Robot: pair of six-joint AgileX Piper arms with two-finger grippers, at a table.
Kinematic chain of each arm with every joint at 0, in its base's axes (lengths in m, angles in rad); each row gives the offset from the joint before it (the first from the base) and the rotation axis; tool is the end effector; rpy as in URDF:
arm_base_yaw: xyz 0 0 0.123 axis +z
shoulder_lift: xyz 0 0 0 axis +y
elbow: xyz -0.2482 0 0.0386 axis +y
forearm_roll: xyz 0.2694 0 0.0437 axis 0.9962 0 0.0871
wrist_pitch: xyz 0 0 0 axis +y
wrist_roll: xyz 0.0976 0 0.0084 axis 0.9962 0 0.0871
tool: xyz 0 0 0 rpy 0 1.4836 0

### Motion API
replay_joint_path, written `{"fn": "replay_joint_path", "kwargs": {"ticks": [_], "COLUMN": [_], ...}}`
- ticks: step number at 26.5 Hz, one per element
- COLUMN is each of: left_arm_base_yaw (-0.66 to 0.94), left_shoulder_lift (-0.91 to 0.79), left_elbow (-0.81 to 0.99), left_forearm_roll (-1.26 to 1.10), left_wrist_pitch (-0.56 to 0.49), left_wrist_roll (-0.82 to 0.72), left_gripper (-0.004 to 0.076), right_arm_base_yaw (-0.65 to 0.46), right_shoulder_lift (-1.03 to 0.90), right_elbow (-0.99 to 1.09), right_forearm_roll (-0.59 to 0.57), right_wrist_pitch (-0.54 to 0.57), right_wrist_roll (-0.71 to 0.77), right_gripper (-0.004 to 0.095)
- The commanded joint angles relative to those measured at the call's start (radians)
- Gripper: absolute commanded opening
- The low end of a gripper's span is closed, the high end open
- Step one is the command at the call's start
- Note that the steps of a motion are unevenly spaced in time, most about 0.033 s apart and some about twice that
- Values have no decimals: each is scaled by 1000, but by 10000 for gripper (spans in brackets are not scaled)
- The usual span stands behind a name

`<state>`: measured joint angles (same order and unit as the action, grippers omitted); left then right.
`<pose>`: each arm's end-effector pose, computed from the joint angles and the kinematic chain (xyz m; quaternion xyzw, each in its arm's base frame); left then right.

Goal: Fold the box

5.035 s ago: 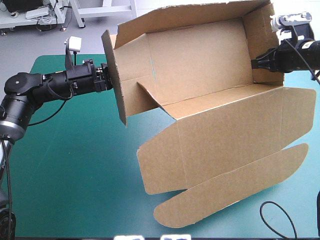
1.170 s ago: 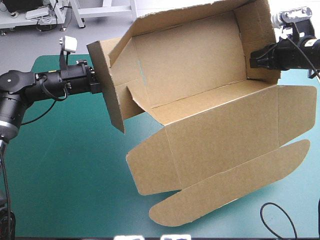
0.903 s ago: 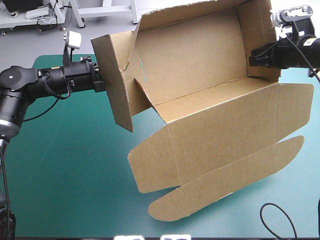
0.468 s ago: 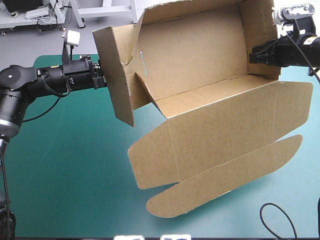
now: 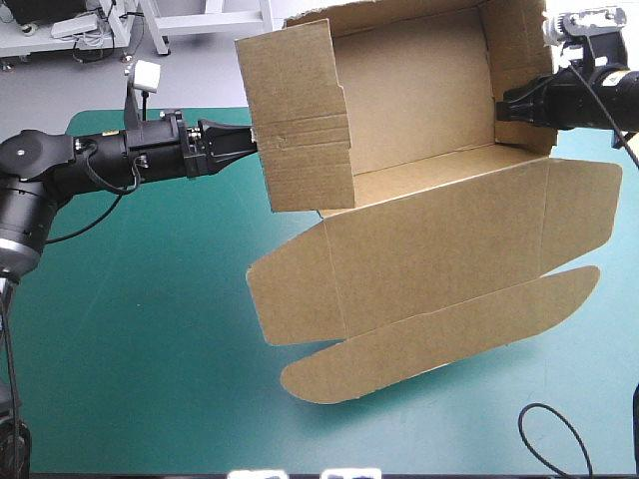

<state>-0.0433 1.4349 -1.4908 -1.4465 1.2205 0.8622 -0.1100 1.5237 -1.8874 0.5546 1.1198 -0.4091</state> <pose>0.3017 -0.1045 0.4263 0.2565 0.6837 -0.5310 0.4300 0.3372 0.0095 0.4605 -0.1290 0.8560 0.1570 0.4754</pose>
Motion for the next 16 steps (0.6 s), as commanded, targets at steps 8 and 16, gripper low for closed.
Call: {"fn": "replay_joint_path", "kwargs": {"ticks": [8,16], "left_arm_base_yaw": [-43,-64], "left_shoulder_lift": [-34,-34], "left_elbow": [-34,-34], "left_forearm_roll": [-104,-116], "left_wrist_pitch": [65,30], "left_wrist_roll": [35,35], "left_gripper": [6,462], "right_arm_base_yaw": [140,220], "right_shoulder_lift": [-35,-35], "right_elbow": [-28,-28], "right_forearm_roll": [-81,-191], "right_wrist_pitch": [-140,-171], "right_wrist_roll": [67,137], "right_gripper": [-16,-16]}}
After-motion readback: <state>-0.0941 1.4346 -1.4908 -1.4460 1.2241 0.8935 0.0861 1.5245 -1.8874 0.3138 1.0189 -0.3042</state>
